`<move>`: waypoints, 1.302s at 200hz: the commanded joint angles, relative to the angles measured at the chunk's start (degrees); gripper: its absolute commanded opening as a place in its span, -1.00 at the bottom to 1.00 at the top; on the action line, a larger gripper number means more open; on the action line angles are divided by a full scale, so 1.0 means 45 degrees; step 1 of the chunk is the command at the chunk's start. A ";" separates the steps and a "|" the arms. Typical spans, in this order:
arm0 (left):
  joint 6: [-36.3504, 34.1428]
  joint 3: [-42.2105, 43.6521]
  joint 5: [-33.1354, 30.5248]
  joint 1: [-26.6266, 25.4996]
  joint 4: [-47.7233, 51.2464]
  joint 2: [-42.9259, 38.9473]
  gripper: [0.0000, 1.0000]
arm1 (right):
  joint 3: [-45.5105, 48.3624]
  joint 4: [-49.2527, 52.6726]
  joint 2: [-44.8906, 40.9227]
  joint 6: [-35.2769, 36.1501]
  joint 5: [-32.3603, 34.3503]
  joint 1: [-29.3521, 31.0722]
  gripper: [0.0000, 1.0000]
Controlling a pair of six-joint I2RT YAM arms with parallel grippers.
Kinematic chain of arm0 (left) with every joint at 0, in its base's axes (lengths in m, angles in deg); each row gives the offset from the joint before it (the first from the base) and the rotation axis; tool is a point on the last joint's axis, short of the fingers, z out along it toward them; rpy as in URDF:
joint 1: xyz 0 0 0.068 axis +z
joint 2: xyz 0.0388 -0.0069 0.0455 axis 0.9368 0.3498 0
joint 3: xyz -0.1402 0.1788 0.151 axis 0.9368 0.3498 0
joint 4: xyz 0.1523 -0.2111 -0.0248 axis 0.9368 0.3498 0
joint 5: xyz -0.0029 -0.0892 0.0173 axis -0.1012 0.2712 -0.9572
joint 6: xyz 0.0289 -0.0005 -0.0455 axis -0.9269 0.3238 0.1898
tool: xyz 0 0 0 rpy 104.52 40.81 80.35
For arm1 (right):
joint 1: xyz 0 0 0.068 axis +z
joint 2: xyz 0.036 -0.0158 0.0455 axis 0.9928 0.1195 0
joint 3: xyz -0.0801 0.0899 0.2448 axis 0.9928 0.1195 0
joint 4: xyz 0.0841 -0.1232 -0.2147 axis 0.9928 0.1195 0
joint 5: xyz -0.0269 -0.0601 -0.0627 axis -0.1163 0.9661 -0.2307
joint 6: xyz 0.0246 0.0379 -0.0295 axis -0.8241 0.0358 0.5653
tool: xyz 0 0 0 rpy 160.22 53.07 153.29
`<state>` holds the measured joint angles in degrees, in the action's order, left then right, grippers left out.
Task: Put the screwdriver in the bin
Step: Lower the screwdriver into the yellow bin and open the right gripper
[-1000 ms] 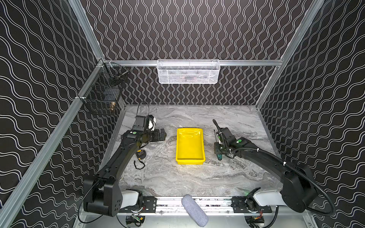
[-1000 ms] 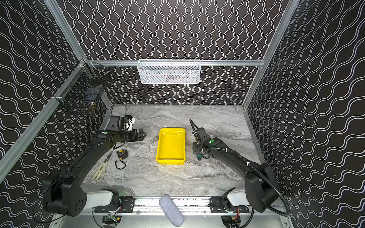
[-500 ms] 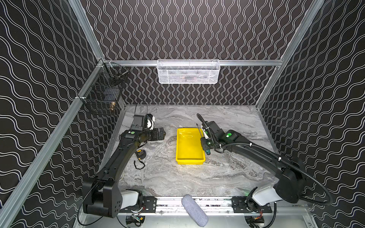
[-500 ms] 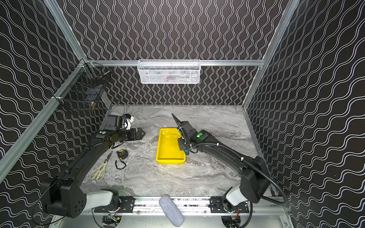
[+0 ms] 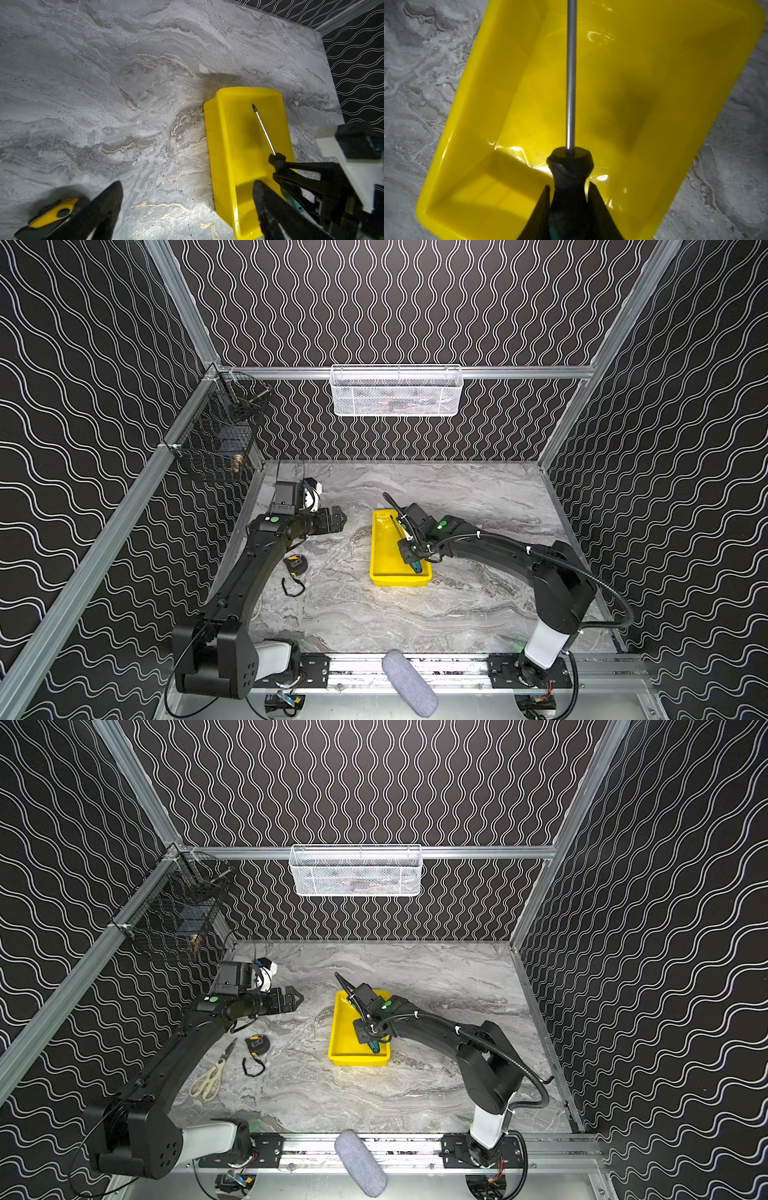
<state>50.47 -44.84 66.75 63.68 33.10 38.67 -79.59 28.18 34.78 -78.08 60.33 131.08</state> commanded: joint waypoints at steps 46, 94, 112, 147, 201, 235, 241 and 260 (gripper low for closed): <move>0.0338 0.0170 0.0321 0.0206 -0.0684 -0.0217 0.98 | -0.0388 -0.0950 0.1233 0.0127 -0.0249 0.0030 -0.83; 0.0326 0.0205 0.0413 0.0284 -0.0596 -0.0183 0.98 | -0.0311 -0.1170 0.1805 0.0216 -0.0413 0.0030 -0.80; 0.0248 0.0164 0.0497 0.0303 -0.0428 -0.0082 0.98 | -0.0156 -0.1401 0.1843 0.0239 -0.0501 0.0030 -0.76; 0.0245 0.0261 0.0441 0.0303 -0.0445 -0.0078 0.98 | -0.0068 -0.1491 0.1927 0.0265 -0.0542 0.0030 -0.65; 0.0147 0.0245 0.0166 0.0303 -0.0336 -0.0090 0.98 | 0.0387 -0.1804 0.1619 0.0133 -0.0614 0.0031 -0.38; 0.0111 0.0274 0.0105 0.0303 -0.0300 -0.0087 0.98 | 0.0535 -0.1820 0.1396 0.0108 -0.0557 0.0030 -0.13; 0.0108 0.0264 0.0107 0.0303 -0.0299 -0.0106 0.98 | 0.0582 -0.1860 0.1393 0.0093 -0.0553 0.0030 -0.09; 0.0125 0.0351 0.0068 0.0304 -0.0376 -0.0176 0.98 | 0.0549 -0.1744 0.1393 0.0073 -0.0498 0.0030 -0.03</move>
<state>51.57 -43.66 67.21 64.97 31.83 38.23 -77.21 20.98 41.56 -77.01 58.03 131.10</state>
